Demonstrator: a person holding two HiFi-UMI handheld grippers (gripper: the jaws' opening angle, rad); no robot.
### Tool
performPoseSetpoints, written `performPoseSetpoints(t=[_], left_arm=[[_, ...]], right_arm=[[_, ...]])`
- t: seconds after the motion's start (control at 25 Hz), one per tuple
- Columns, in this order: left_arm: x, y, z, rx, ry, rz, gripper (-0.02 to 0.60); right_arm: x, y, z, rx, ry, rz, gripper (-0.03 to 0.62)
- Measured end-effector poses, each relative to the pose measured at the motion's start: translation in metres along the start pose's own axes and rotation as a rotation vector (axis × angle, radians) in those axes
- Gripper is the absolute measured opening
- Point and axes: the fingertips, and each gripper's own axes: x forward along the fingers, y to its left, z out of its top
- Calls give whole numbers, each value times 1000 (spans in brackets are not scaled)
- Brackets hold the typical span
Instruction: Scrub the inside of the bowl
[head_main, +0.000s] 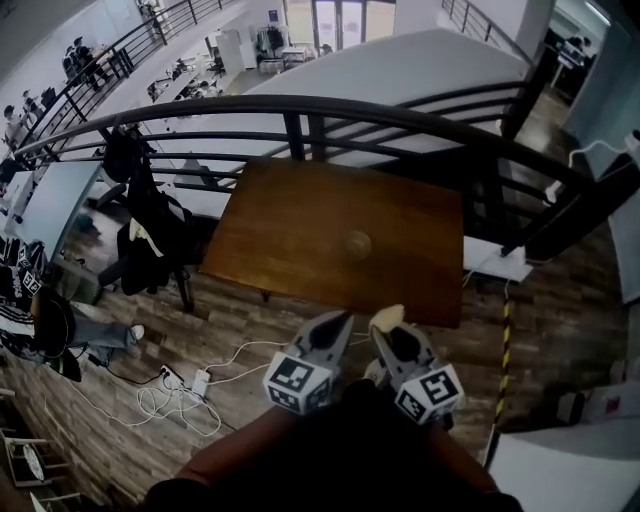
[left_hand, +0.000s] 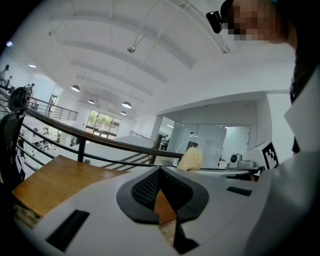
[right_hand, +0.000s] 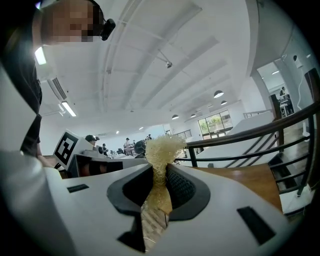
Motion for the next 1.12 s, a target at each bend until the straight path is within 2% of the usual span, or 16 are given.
performPoseSetpoints(t=[0.4,0.72,0.88,1.12], left_arm=[[113,6,27,-1,6,49,-2],[184,-2,43,-4,-20,84,-2],[203,6,47,-10,-23,95,-2],[208,24,53,-20,-29,93,-2]], right_arm=[[26,-108,36,18,19,60,81],[34,-181,58,6,23,116,81],[41,-200,58,15,30,124,81],[57,-204,61,16,37,116,81]])
